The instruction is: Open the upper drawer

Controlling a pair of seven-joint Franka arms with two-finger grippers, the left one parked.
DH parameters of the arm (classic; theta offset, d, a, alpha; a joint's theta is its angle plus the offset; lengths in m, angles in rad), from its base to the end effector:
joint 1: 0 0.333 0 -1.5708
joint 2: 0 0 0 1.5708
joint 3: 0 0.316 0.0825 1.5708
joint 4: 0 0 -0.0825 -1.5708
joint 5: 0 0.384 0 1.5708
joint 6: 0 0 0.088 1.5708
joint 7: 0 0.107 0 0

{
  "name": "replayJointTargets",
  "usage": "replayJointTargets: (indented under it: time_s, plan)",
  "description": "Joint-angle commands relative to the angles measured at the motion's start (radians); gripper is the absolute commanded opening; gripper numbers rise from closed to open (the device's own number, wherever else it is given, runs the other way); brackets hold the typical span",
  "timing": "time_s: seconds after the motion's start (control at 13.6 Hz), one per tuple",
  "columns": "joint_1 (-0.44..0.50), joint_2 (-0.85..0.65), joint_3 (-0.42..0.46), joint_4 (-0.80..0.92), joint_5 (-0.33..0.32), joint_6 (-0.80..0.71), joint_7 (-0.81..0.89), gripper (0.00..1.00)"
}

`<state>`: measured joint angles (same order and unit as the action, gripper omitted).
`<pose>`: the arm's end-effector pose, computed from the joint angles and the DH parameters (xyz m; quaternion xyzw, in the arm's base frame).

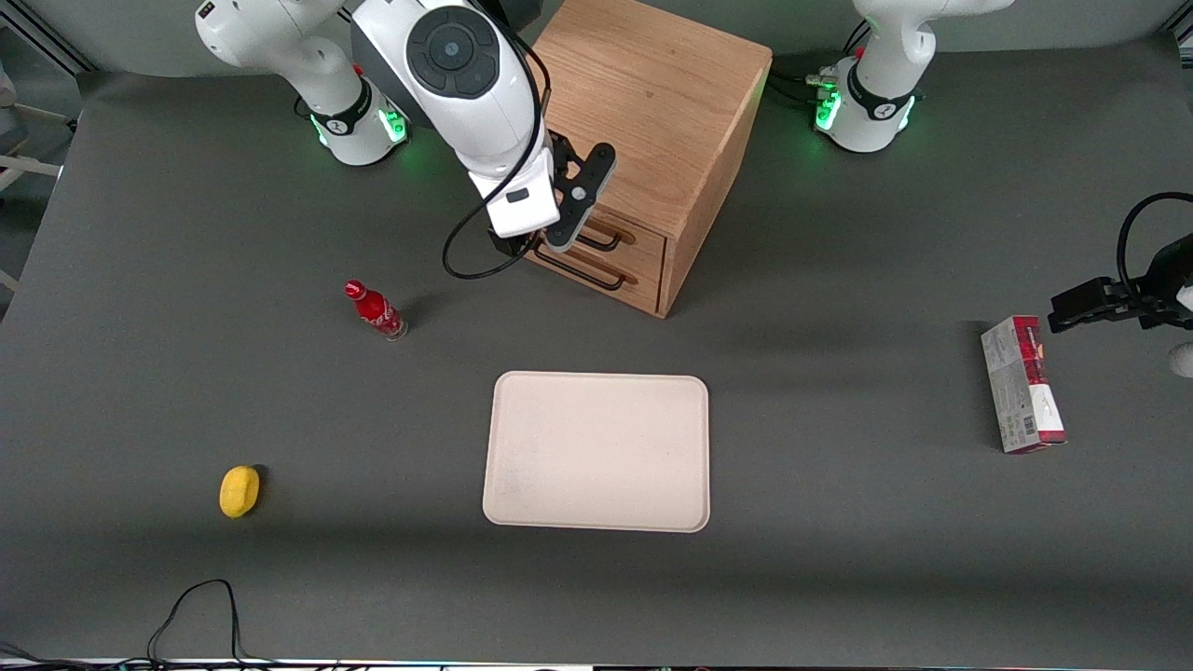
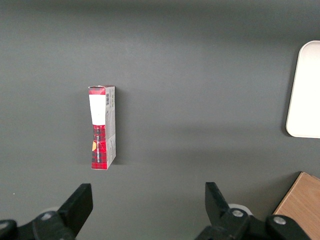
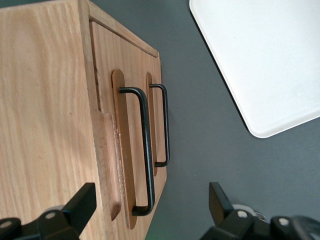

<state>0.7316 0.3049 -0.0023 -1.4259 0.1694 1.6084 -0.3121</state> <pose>0.4657 0.4398 0.5144 -0.8669 -0.4876 0.0770 0.0694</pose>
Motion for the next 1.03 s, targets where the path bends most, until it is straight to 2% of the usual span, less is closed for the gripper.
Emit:
replayJointTargets:
  time_s: [0.0,0.29,0.96]
  plan:
    - [0.000,-0.023,-0.008,-0.065,0.030,0.040,-0.033,1.00]
    - [0.005,-0.038,-0.010,-0.172,0.022,0.151,-0.035,1.00]
    - [0.006,-0.035,-0.010,-0.275,0.015,0.263,-0.036,1.00]
